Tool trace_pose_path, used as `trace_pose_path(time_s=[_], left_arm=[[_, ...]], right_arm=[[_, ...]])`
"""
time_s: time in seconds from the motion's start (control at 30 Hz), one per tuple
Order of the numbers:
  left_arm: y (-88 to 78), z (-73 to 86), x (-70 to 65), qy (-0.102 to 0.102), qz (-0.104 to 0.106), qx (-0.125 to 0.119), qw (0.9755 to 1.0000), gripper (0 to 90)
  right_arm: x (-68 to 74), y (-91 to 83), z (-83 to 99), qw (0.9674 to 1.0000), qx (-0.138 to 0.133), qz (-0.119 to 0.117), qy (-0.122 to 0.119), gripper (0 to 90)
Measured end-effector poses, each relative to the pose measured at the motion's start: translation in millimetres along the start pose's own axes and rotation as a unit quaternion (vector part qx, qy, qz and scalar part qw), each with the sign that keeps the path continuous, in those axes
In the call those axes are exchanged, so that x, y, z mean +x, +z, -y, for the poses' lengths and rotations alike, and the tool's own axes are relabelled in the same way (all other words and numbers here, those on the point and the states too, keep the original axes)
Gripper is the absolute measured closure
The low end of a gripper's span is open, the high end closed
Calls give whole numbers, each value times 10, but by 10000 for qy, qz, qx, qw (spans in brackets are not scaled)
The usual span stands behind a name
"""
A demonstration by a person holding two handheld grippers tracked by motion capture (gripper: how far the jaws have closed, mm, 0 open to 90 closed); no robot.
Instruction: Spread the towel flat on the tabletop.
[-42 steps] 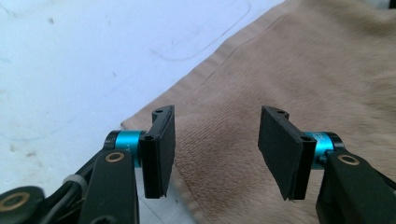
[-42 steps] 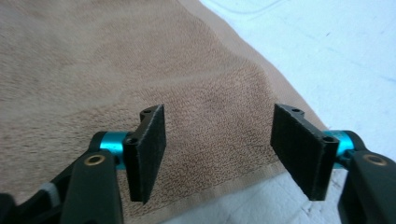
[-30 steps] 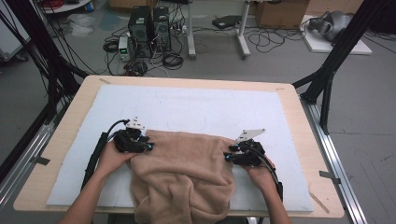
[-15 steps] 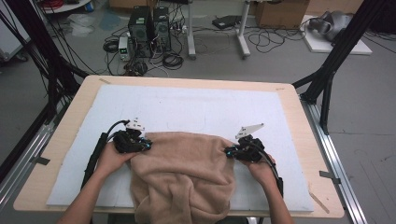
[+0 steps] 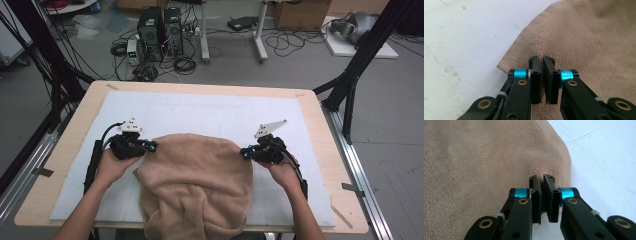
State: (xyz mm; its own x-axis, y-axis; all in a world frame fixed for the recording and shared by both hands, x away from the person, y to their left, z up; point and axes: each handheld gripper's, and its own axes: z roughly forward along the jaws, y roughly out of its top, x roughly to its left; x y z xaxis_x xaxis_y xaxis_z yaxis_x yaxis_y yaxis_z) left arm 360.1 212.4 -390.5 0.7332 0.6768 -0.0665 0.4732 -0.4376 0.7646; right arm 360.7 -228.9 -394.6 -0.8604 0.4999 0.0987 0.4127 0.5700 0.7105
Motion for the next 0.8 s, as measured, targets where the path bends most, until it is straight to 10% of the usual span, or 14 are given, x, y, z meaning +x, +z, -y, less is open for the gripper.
trace_pose_path(time_s=[0.23, 0.3, 0.37, 0.5, 0.8], left_arm=[[-59, -656, 340, -129, -569, -254, 9980, 849], [-123, -1110, 482, -240, -1096, -563, 9921, 766], [-143, -1229, 497, -355, -1079, -645, 9914, 645], [-98, -1134, 454, -148, -1002, -425, 9939, 616], [3, -430, 190, -188, -391, -265, 9987, 565]], right_arm=[[-538, -261, -714, 9971, -428, 623, 64, 856], [-710, -391, -999, 9917, -470, 1179, 195, 815], [-807, -485, -1160, 9815, -650, 1753, 407, 528], [-830, -503, -1151, 9833, -799, 1557, 493, 494], [-372, -197, -540, 9943, -593, 797, 392, 416]])
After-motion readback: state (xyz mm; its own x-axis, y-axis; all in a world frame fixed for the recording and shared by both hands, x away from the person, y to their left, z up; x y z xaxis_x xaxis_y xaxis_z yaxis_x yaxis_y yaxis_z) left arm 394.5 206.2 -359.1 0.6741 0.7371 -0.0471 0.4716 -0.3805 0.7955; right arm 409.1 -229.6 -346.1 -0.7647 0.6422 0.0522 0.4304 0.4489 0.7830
